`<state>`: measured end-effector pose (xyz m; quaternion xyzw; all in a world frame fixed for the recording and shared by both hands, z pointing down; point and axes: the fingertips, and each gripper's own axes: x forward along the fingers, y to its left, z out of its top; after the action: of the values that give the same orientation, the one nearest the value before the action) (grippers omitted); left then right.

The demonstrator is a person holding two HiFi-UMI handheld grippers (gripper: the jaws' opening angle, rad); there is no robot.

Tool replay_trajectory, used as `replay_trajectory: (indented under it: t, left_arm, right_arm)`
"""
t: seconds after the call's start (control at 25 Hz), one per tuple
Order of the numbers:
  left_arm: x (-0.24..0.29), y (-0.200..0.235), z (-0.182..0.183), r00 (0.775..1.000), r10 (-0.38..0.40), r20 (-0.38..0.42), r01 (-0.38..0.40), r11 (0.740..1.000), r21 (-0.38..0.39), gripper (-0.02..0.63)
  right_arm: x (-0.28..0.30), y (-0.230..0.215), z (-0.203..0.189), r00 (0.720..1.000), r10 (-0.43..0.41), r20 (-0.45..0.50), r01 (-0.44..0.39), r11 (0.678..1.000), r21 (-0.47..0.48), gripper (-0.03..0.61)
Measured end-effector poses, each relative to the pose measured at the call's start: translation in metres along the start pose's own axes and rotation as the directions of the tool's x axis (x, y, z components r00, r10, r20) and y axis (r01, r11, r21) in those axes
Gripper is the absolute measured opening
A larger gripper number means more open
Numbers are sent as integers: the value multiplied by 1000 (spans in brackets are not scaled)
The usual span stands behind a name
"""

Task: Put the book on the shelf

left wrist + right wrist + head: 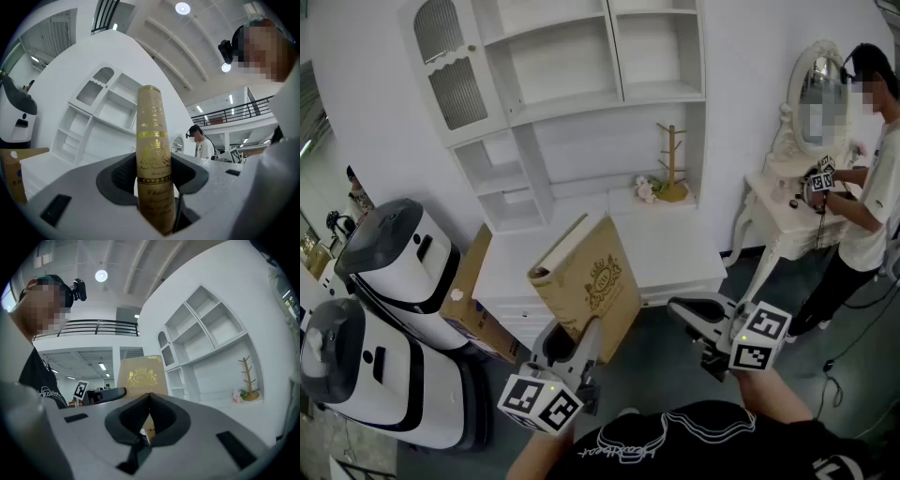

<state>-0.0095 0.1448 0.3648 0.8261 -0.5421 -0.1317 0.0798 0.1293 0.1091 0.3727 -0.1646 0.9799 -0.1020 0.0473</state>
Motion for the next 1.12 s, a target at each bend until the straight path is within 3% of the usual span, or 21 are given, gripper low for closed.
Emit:
replay_trajectory:
  t: [0.6,1.12]
  left_arm:
    - [-1,-13,15,999,5,35,-5,1000,2,195]
    - [8,15,17,999,26,40,-26,1000,1,195]
  right_arm:
    - [-8,1,5,1000,20,15,-20,1000,-1,6]
    - [27,-18,-3,999,44,6,-44,999,19,6]
